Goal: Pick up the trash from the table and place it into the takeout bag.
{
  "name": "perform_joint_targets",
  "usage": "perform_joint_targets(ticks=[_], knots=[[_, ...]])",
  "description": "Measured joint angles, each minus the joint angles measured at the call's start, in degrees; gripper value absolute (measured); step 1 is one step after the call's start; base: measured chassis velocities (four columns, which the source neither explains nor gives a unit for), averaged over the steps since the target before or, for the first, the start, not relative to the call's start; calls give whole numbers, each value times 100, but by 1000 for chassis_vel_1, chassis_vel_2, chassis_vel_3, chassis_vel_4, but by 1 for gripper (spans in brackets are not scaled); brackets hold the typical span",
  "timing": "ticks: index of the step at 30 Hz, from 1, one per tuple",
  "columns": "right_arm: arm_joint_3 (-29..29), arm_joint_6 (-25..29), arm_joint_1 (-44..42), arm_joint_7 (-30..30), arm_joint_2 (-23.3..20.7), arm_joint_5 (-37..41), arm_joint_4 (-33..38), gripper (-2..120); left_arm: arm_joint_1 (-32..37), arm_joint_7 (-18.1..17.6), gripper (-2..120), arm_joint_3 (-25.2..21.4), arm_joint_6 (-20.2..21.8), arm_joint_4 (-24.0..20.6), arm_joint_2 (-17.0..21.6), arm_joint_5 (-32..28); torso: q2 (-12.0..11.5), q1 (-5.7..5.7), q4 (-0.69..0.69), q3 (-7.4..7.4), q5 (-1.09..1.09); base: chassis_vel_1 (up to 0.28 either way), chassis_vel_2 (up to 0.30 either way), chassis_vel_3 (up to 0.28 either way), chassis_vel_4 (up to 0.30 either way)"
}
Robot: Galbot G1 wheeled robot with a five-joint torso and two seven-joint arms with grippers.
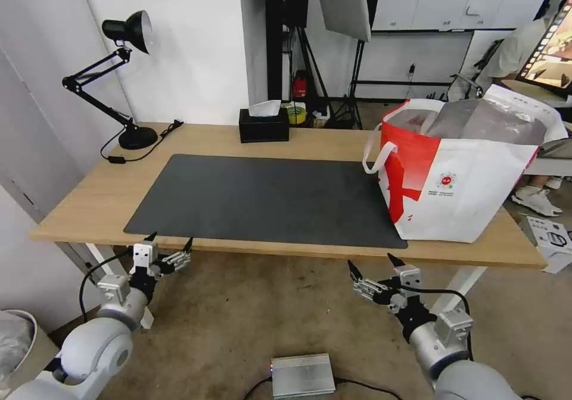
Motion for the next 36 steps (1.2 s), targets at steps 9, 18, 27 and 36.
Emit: perform_joint_targets(ticks=[9,18,27,36], knots=[[0,0,0,0,0,0,0,100,302,-205,100,-168,287,-243,-2,-450,0,0,0,0,0,0,0,0,0],[0,0,0,0,0,0,0,100,476,-216,100,-212,468,-384,-11,-529,-1,0,0,0,0,0,0,0,0],[0,0,0,0,0,0,0,100,475,-212,100,-212,522,-406,-22,-535,-1,0,0,0,0,0,0,0,0],[0,0,0,0,0,0,0,100,471,-207,100,-210,522,-406,-22,-535,-1,0,0,0,0,0,0,0,0]])
